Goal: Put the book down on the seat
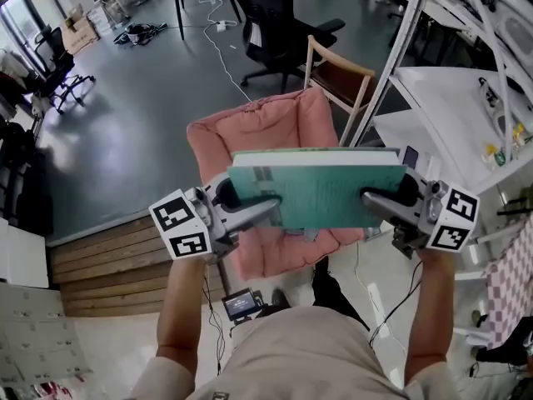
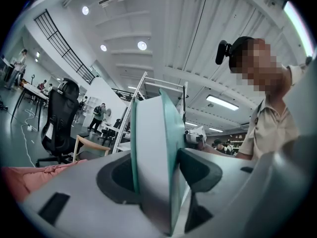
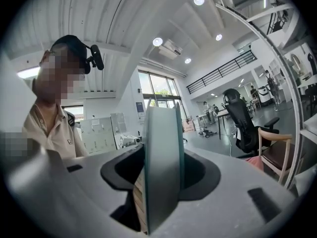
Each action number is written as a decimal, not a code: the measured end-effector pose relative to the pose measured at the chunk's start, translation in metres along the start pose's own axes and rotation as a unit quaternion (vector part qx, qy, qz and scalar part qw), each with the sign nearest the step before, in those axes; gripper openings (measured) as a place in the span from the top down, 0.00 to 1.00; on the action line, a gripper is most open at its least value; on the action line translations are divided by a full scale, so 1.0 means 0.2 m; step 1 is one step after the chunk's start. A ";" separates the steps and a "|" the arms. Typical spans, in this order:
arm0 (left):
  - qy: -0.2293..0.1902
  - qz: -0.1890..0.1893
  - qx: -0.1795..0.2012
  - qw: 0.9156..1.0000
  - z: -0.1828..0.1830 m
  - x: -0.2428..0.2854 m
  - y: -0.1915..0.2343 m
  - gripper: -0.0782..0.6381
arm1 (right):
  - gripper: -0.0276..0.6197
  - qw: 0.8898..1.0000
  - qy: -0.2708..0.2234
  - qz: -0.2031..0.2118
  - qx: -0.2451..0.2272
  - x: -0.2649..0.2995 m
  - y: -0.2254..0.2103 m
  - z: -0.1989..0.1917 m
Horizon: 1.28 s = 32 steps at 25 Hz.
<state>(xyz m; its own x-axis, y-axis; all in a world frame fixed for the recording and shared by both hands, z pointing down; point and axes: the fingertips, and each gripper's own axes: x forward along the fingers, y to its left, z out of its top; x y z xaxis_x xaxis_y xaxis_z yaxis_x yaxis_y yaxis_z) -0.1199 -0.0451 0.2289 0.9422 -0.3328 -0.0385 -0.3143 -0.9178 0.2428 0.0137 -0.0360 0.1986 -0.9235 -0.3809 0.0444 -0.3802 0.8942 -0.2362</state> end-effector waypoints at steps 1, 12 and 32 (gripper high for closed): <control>0.002 0.007 -0.002 1.000 0.00 -0.01 0.05 0.56 | 0.66 1.000 0.001 -0.001 0.002 0.04 -0.04 -0.01; 0.024 0.065 -0.038 0.997 -0.08 0.15 0.61 0.56 | 0.63 0.998 0.010 0.008 0.056 0.30 -0.65 -0.10; 0.080 0.085 -0.175 0.978 -0.85 0.69 1.34 0.54 | 0.60 0.981 0.057 -0.032 0.183 0.27 -1.64 -0.78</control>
<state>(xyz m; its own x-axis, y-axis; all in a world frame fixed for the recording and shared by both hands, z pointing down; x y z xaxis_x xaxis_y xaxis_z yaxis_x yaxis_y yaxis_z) -0.0536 -0.3002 0.4540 0.8947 -0.4102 0.1767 -0.4353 -0.7123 0.5506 0.0803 -0.3125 0.4299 -0.9062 -0.3858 0.1729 -0.4126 0.7176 -0.5611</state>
